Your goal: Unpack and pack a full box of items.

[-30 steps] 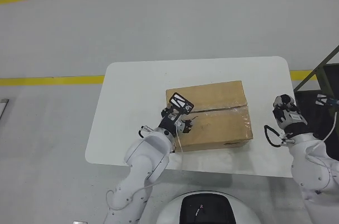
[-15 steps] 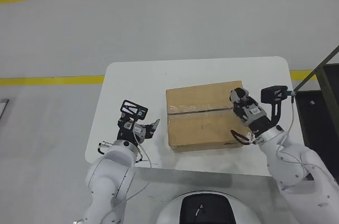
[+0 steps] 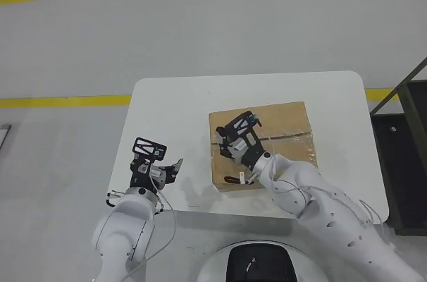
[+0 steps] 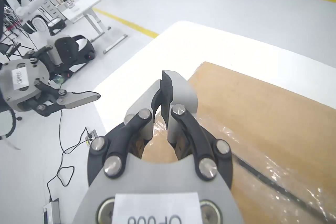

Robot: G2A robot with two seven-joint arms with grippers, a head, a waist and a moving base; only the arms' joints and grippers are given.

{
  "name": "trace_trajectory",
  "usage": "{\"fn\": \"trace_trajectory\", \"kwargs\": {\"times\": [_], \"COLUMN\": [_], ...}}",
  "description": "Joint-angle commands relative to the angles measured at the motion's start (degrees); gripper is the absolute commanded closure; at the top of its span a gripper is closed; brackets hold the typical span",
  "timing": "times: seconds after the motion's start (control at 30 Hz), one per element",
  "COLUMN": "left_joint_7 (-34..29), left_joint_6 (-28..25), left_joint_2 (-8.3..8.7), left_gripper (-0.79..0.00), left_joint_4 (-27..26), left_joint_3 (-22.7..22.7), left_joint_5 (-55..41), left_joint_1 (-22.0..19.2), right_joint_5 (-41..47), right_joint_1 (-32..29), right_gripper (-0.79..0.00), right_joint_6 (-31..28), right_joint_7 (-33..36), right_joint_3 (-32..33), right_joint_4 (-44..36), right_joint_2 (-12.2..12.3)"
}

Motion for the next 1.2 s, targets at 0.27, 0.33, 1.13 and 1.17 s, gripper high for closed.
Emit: {"fn": "trace_trajectory", "kwargs": {"times": [0.27, 0.33, 1.13, 1.17], "left_joint_7": [0.00, 0.00, 0.00, 0.00], "left_joint_6": [0.00, 0.00, 0.00, 0.00], "left_joint_2": [0.00, 0.00, 0.00, 0.00], "left_gripper": [-0.785, -0.785, -0.785, -0.785], "left_joint_4": [0.00, 0.00, 0.00, 0.00], "left_joint_3": [0.00, 0.00, 0.00, 0.00], "left_joint_5": [0.00, 0.00, 0.00, 0.00], "left_joint_1": [0.00, 0.00, 0.00, 0.00], "right_joint_5": [-5.11, -5.49, -10.45, -10.09], "right_joint_1": [-3.20, -4.42, -18.28, -19.00], "right_gripper": [0.000, 0.000, 0.000, 0.000], "right_joint_6": [1.14, 0.96, 3.21, 3.60], "right_joint_7": [7.76, 8.90, 13.69, 13.66], "right_joint_3": [2.74, 3.87, 21.07, 22.16], "right_joint_4": [-1.86, -2.63, -14.02, -14.58], "right_joint_2": [0.79, 1.07, 3.96, 4.06]}}
